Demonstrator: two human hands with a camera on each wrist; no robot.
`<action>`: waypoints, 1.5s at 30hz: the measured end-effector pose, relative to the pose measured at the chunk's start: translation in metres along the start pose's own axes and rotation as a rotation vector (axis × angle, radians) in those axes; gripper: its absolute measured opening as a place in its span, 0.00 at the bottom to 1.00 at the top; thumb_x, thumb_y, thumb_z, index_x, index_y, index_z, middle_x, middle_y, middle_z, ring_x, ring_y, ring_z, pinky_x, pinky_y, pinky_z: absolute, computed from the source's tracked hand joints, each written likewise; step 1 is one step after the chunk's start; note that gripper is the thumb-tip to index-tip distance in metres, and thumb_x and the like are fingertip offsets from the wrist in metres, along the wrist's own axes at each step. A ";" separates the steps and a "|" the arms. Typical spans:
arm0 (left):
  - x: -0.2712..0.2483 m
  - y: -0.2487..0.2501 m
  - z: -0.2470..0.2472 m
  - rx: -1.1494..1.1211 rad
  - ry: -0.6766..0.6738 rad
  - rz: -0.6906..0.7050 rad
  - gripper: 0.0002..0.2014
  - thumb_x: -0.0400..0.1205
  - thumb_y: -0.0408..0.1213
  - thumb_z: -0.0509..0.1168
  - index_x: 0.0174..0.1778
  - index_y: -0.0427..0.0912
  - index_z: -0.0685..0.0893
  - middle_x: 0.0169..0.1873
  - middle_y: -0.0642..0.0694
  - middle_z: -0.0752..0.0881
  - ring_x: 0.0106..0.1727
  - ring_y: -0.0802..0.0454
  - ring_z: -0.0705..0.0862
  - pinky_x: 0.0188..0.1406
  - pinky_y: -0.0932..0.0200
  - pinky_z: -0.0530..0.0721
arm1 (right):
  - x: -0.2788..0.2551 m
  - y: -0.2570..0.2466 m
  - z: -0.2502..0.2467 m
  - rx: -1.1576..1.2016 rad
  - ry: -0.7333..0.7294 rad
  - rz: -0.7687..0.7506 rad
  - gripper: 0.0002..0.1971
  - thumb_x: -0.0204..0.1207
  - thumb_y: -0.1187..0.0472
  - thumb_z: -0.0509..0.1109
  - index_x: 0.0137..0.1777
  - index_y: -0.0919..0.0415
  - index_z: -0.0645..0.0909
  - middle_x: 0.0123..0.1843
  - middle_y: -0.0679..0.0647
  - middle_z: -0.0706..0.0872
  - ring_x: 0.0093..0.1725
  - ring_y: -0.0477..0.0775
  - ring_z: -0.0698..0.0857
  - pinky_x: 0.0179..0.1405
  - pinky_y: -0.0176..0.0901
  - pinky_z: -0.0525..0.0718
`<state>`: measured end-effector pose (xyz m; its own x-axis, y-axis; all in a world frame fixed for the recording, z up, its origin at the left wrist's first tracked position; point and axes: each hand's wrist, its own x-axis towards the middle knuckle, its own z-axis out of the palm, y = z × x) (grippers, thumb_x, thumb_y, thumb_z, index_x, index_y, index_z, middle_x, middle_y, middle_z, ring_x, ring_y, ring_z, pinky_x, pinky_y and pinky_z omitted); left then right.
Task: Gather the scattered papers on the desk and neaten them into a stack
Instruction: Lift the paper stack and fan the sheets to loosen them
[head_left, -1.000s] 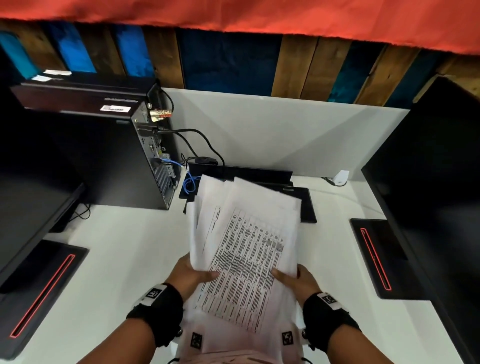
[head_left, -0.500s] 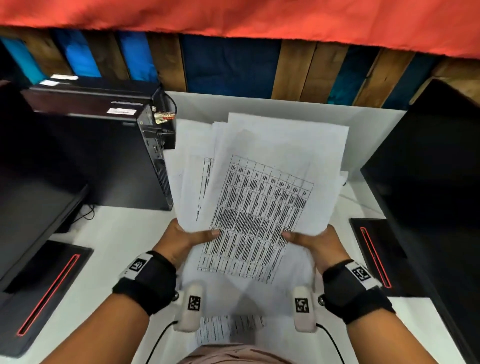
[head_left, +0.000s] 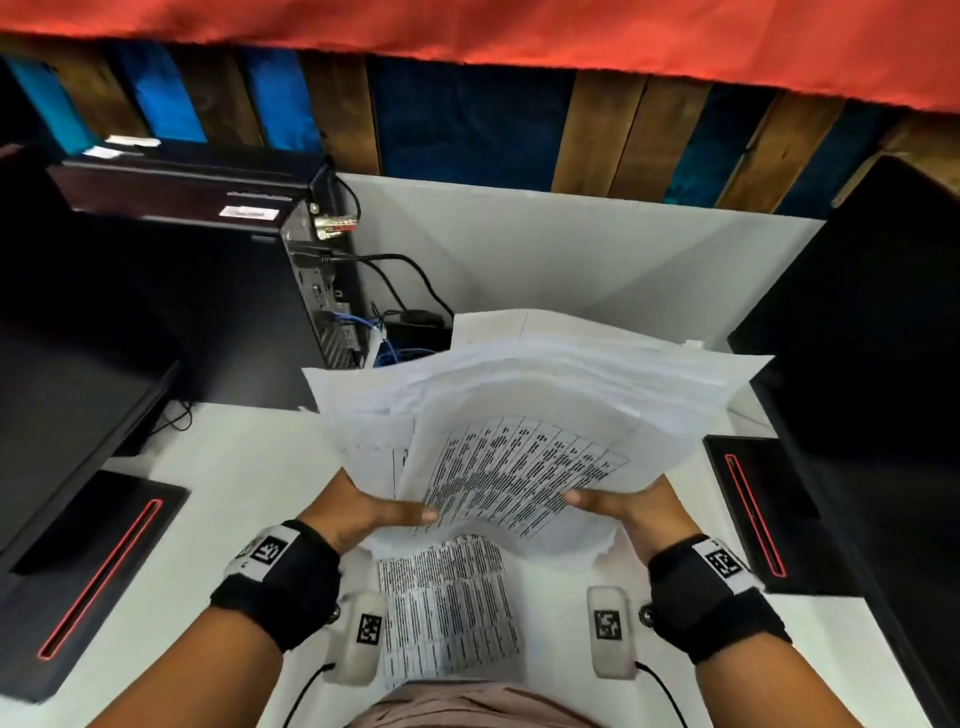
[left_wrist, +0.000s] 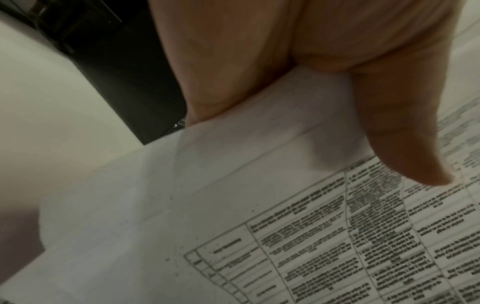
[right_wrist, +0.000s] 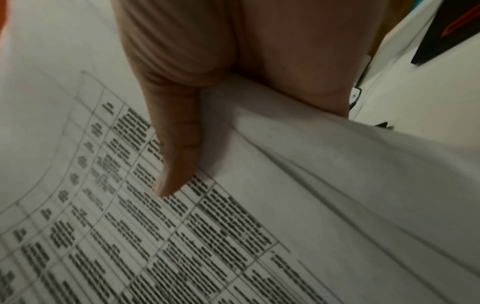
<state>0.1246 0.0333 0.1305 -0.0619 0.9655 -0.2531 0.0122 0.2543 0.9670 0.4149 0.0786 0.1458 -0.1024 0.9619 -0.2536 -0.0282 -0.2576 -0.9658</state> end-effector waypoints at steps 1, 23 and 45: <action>0.002 -0.003 -0.001 -0.002 -0.015 0.000 0.38 0.51 0.36 0.86 0.58 0.51 0.85 0.53 0.53 0.92 0.55 0.60 0.89 0.52 0.66 0.85 | 0.002 0.001 -0.002 -0.009 -0.013 0.006 0.27 0.56 0.77 0.82 0.53 0.53 0.83 0.40 0.39 0.93 0.44 0.34 0.91 0.34 0.23 0.84; -0.024 -0.043 -0.079 -0.009 0.563 -0.165 0.45 0.59 0.57 0.82 0.66 0.33 0.77 0.58 0.36 0.86 0.61 0.38 0.84 0.65 0.45 0.79 | 0.039 0.026 0.058 -0.124 -0.143 0.227 0.13 0.82 0.51 0.64 0.62 0.54 0.79 0.48 0.54 0.90 0.39 0.50 0.89 0.40 0.45 0.87; -0.059 -0.092 -0.088 0.044 0.581 -0.426 0.16 0.76 0.29 0.73 0.52 0.33 0.71 0.42 0.38 0.81 0.50 0.43 0.77 0.51 0.55 0.73 | 0.028 0.052 0.053 -0.978 0.204 0.127 0.15 0.77 0.64 0.63 0.64 0.59 0.79 0.58 0.64 0.88 0.57 0.65 0.86 0.56 0.45 0.82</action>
<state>0.0390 -0.0521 0.0588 -0.5910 0.5987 -0.5406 -0.0920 0.6158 0.7825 0.3581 0.0877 0.0917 0.1271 0.9535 -0.2732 0.8093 -0.2589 -0.5273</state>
